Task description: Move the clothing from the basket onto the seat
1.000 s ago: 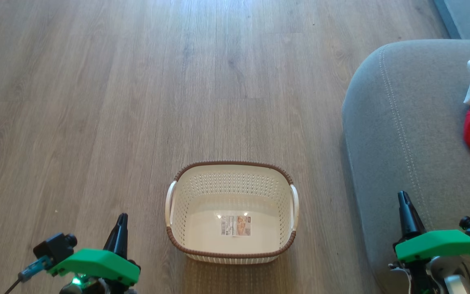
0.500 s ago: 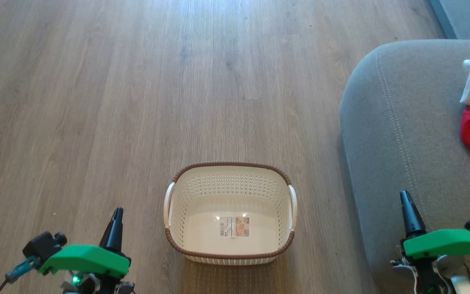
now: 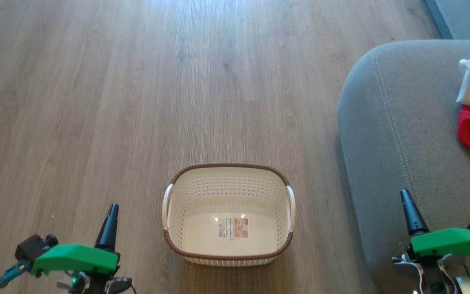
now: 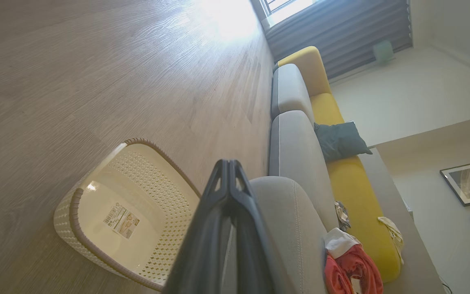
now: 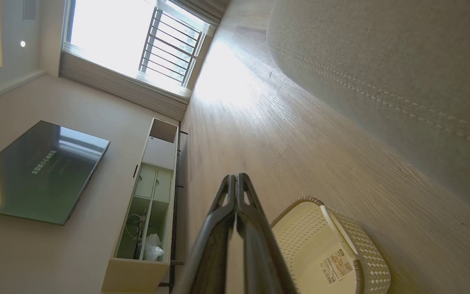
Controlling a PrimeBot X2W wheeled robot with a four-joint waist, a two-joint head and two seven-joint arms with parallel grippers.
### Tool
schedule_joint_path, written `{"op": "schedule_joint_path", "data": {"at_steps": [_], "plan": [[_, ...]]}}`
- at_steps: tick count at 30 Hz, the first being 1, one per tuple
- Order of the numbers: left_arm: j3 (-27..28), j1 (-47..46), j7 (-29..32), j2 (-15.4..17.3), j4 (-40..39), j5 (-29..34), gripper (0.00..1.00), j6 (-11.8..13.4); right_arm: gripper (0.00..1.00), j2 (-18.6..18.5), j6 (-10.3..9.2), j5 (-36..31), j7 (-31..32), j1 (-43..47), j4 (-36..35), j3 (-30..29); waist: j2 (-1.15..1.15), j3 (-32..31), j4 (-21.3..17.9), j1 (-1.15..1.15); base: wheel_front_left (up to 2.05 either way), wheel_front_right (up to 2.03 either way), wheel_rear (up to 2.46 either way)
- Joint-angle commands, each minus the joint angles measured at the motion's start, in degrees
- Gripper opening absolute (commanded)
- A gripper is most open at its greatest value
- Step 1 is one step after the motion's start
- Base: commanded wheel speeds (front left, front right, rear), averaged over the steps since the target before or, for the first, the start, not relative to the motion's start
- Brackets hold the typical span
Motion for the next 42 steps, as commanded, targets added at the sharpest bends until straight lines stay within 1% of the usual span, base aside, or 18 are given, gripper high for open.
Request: {"op": "schedule_joint_path", "data": {"at_steps": [1, 19, 40, 42], "plan": [[1.7, -3.4, 0.4, 0.1, -2.0, -1.5, 0.00, -0.7, 0.00, 0.1, 0.00, 1.4, 0.4, -3.2, -2.3, 0.4, 0.00, 0.0, 0.0, 0.00, 0.00, 0.00, 0.00], [4.1, -4.1, 3.6, 0.1, -2.8, -13.8, 0.00, -2.3, 0.00, 0.3, 0.00, 12.6, 3.6, -3.8, -3.4, -0.4, 0.00, -0.4, -0.7, 0.00, 0.00, 0.00, 0.00], [6.6, -4.8, 6.9, 0.1, -3.7, -26.8, 0.00, -4.0, 0.00, 0.5, 0.00, 24.3, 6.9, -4.3, -4.5, -1.2, 0.00, -0.8, -1.4, 0.00, 0.00, 0.00, 0.00], [6.7, -4.8, 7.0, 0.1, -3.7, -27.1, 0.00, -4.0, 0.00, 0.5, 0.00, 24.6, 7.0, -4.3, -4.5, -1.3, 0.00, -0.8, -1.4, 0.00, 0.00, 0.00, 0.00]]}}
